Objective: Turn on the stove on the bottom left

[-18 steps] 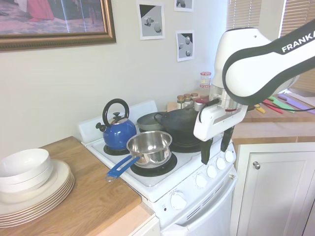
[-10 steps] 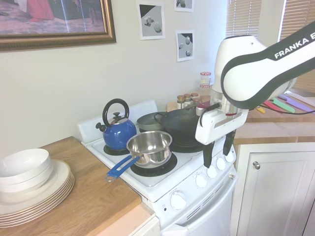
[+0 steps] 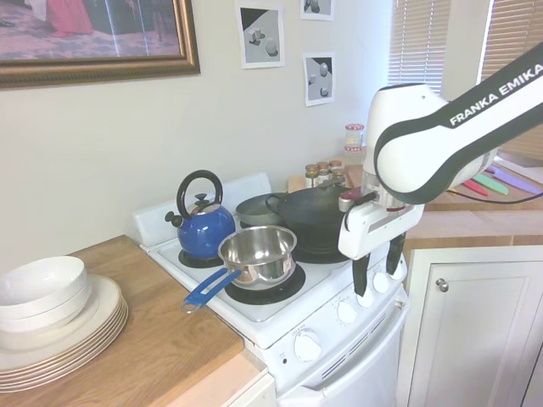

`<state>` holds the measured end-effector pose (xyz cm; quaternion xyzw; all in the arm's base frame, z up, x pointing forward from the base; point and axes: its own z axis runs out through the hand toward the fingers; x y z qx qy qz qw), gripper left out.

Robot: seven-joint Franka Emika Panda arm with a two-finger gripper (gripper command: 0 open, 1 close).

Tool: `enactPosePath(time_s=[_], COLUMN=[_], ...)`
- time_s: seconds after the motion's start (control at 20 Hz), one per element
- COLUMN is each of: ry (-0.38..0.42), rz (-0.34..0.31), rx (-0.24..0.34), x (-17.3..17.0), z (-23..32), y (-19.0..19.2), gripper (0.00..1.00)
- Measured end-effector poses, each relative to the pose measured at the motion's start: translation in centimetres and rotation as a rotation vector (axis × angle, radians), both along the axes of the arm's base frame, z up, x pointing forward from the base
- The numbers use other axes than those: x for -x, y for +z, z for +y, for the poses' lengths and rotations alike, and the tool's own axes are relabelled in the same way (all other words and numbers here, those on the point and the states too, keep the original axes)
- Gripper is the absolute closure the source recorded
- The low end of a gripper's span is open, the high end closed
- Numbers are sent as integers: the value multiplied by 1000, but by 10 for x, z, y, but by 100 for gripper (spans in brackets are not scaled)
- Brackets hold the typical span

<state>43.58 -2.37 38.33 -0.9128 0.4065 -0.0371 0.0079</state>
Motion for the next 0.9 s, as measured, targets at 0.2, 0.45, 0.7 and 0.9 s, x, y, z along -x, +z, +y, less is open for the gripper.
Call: enactPosePath(time_s=[0.2, 0.45, 0.7, 0.9], ry=[5, -23, -33, -16], rz=[19, 31, 43, 43], rx=[19, 22, 20, 27], x=[-20, -46, -57, -57], z=[-2, -17, -24, -18], y=[-15, -26, -34, -34], gripper=[0, 0, 100, 100])
